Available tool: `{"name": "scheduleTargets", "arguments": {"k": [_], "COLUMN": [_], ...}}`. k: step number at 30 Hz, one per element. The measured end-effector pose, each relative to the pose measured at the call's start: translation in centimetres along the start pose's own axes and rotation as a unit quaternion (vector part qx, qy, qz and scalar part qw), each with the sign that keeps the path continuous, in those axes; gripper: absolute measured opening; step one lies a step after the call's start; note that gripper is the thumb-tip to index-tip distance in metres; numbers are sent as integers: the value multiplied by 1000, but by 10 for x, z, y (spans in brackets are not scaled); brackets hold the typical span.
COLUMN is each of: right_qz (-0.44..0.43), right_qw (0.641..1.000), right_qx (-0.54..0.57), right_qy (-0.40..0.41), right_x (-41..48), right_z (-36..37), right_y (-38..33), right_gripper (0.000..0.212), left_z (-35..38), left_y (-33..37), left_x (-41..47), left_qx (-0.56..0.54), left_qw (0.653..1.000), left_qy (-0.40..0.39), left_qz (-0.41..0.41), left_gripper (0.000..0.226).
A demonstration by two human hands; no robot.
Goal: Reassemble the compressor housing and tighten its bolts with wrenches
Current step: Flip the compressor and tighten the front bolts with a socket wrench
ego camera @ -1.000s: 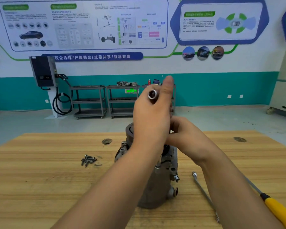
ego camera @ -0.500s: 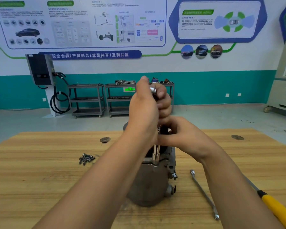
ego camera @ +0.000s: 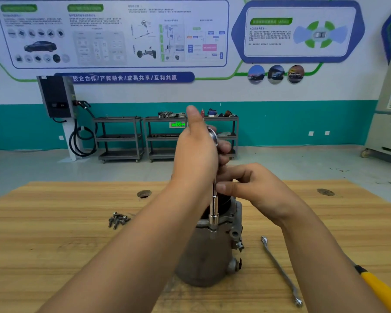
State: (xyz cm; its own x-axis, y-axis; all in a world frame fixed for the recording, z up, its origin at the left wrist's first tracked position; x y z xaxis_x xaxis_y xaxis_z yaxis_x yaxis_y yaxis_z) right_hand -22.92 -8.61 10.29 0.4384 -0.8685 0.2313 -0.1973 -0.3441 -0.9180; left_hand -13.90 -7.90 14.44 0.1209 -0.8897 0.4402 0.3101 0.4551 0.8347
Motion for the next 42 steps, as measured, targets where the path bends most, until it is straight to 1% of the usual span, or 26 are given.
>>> {"name": "scheduleTargets", "arguments": {"k": [1, 3, 5, 8, 10, 11, 13, 15, 17, 21, 23, 24, 25, 26, 27, 28, 29, 30, 31, 32, 33, 34, 36, 39, 41, 42], "right_qz": [2, 6, 2, -1, -1, -1, -1, -3, 2, 5, 1, 1, 0, -1, 0, 2, 3, 3, 4, 7, 9, 8, 12, 23, 17, 15], "right_qw": [1000, 1000, 1000, 1000, 1000, 1000, 1000, 1000, 1000, 1000, 999, 999, 999, 999, 998, 998, 998, 997, 996, 995, 993, 990, 985, 967, 957, 954], "right_qx": [-3, -8, -9, 4, 12, 14, 18, 21, 16, 5, -4, -12, -21, -28, -34, -39, -49, -60, -73, -89, -109, -128, -159, -230, -262, -267], "right_qy": [3, 5, 3, 3, 5, 2, -3, 0, 9, 24, 36, 39, 41, 43, 45, 48, 51, 53, 55, 53, 53, 54, 66, 102, 125, 137], "right_x": [0, 0, -1, -3, -2, -2, -1, 0, 1, 1, 1, 0, 0, 0, 0, 0, -1, -1, -1, -2, -2, -3, -3, 1, 5, 6], "right_z": [0, 0, 0, 1, 0, 0, 1, 0, -2, -6, -9, -10, -11, -11, -10, -8, -7, -5, -3, 0, 3, 5, 7, 12, 16, 17], "right_y": [0, 1, 0, -1, 1, 1, 0, 2, 5, 6, 5, 4, 4, 4, 2, 1, -1, -2, -4, -7, -10, -13, -16, -15, -14, -14], "right_gripper": [15, 18, 17, 17, 21, 19, 16, 22, 26, 13, 11, 10, 9, 9, 10, 13, 19, 30, 44, 53, 53, 47, 35, 38, 31, 26], "left_z": [-1, 0, 0, 2, 4, 5, 8, 10, 11, 15, 15, 14, 13, 10, 6, 3, 1, 1, 1, 1, 1, 2, 3, -3, -7, -8], "left_y": [6, 10, 9, 6, 3, 2, 1, -1, -4, -8, -8, -8, -8, -7, -4, 2, 9, 16, 22, 25, 26, 26, 21, 12, 6, 4], "left_x": [-4, -9, -9, -4, 0, 2, 5, 7, 8, 6, 6, 6, 8, 10, 11, 11, 8, 5, 2, 1, 2, 5, 13, 21, 24, 24], "left_qx": [49, 81, 77, 87, 69, 54, 21, -9, -41, -87, -84, -81, -67, -25, 54, 159, 255, 319, 350, 360, 363, 364, 342, 264, 194, 171], "left_qw": [998, 993, 993, 994, 997, 998, 997, 992, 983, 946, 936, 940, 950, 966, 978, 977, 959, 935, 918, 910, 906, 905, 917, 945, 958, 960], "left_qy": [24, 55, 65, 48, 22, 3, -46, -98, -147, -252, -272, -258, -228, -195, -167, -140, -116, -89, -64, -46, -39, -43, -73, -151, -201, -221], "left_qz": [40, 69, 63, 35, 0, -18, -50, -75, -105, -185, -205, -209, -202, -169, -109, -29, 53, 125, 175, 203, 215, 217, 191, 123, 58, 31], "left_gripper": [47, 42, 43, 44, 37, 35, 34, 36, 40, 50, 55, 55, 54, 52, 50, 50, 50, 49, 47, 47, 48, 49, 50, 49, 47, 46]}}
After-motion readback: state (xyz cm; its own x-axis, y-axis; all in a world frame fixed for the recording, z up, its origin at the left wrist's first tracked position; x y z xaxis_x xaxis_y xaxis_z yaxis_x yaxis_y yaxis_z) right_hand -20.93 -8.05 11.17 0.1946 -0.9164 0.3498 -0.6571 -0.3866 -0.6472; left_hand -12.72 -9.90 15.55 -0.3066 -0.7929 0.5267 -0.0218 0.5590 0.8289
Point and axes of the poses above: each hand's wrist, its own x-axis towards the middle knuckle, its own z-axis out of the palm, y = z × x, the point moved 7 cm from there along x, towards the middle knuckle, and after that the axes turned 12 degrees about z, right-handed, at the moved point
